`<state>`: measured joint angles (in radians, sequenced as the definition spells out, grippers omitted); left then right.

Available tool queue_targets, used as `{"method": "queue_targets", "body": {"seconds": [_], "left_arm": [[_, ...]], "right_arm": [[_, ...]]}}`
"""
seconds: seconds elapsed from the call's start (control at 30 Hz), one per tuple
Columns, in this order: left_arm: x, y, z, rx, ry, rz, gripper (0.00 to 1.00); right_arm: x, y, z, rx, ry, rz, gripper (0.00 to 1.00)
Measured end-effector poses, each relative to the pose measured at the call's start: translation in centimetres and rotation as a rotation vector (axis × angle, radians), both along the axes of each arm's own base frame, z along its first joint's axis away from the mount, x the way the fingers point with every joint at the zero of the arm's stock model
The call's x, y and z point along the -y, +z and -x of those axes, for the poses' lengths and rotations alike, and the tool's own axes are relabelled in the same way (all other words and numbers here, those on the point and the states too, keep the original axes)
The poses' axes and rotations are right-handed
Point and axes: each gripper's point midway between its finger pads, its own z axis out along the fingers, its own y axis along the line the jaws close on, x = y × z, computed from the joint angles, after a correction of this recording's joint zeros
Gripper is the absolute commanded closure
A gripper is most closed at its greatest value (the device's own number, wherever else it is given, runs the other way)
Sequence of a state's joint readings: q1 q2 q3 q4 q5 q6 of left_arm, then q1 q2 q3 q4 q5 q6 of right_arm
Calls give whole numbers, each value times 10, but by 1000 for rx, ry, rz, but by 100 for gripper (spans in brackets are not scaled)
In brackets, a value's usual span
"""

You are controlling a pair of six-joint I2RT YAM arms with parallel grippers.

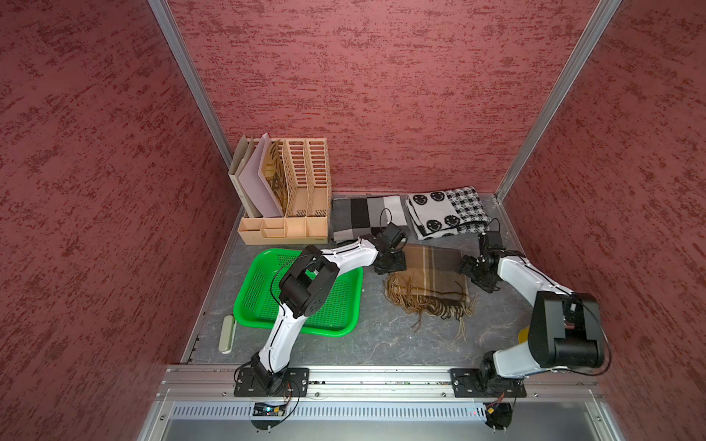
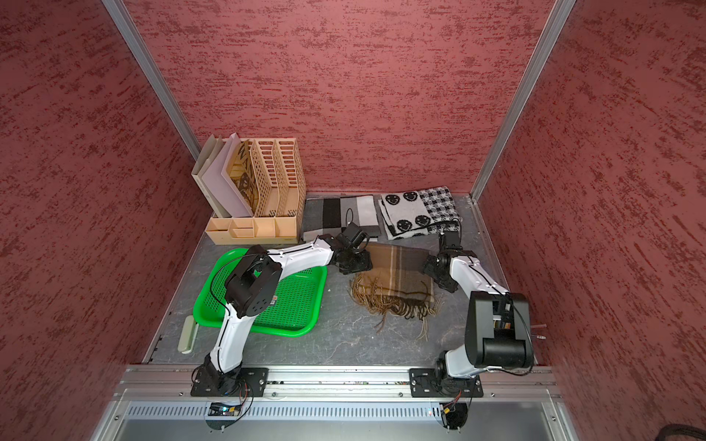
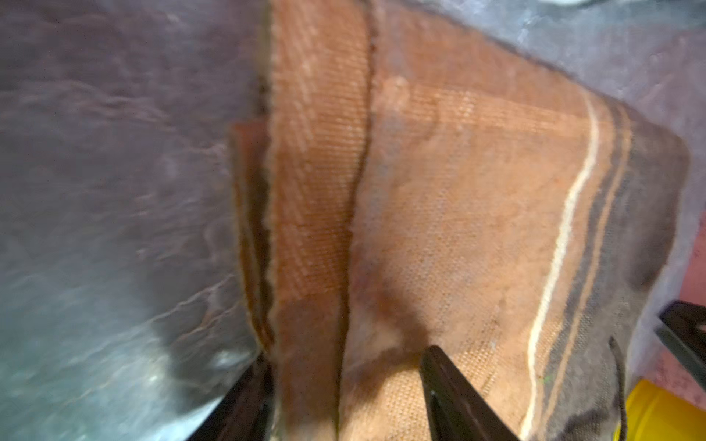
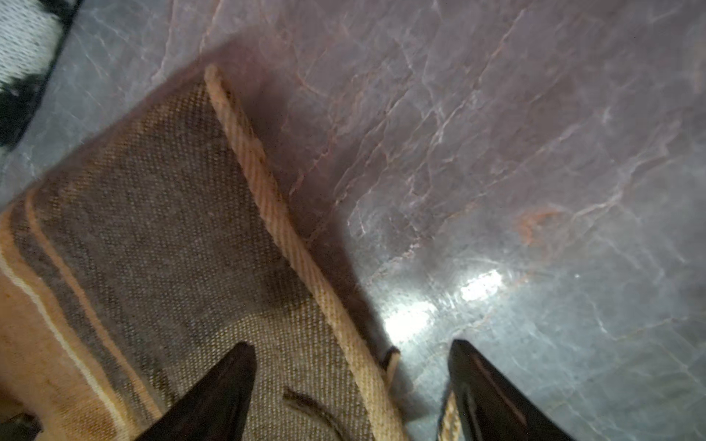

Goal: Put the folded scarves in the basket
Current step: Pick up the scarf at the center of the board.

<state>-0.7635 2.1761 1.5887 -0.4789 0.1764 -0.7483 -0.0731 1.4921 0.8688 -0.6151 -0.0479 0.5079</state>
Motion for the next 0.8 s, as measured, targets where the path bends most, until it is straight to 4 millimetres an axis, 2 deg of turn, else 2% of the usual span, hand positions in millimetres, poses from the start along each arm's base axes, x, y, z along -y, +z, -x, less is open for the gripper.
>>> {"method": "queue_targets", "body": {"seconds": [0.17, 0.23, 0.33, 0.5, 0.6, 0.73, 0.77, 0.8], "left_arm": [[9, -1, 1, 0, 8, 64, 54], [11, -1, 1, -1, 12, 76, 55], [13, -1, 2, -5, 14, 88, 63], [15, -2, 2, -7, 22, 101, 63], [17, -2, 3, -4, 20, 105, 63], [18, -3, 4, -10, 22, 109, 80], [18, -5, 5, -16, 21, 108, 85], [18, -6, 6, -18, 23, 109, 89]], "right_arm": [[-5, -7, 4, -5, 12, -30, 26], [-9, -8, 1, 3, 25, -53, 28], [-16, -12, -4, 11, 45, -87, 32], [-27, -22, -2, 3, 68, -148, 33], [-31, -23, -2, 12, 78, -159, 30], [-34, -23, -4, 26, 85, -164, 32], [-35, -23, -5, 30, 89, -165, 34], [-36, -23, -6, 34, 91, -167, 41]]}}
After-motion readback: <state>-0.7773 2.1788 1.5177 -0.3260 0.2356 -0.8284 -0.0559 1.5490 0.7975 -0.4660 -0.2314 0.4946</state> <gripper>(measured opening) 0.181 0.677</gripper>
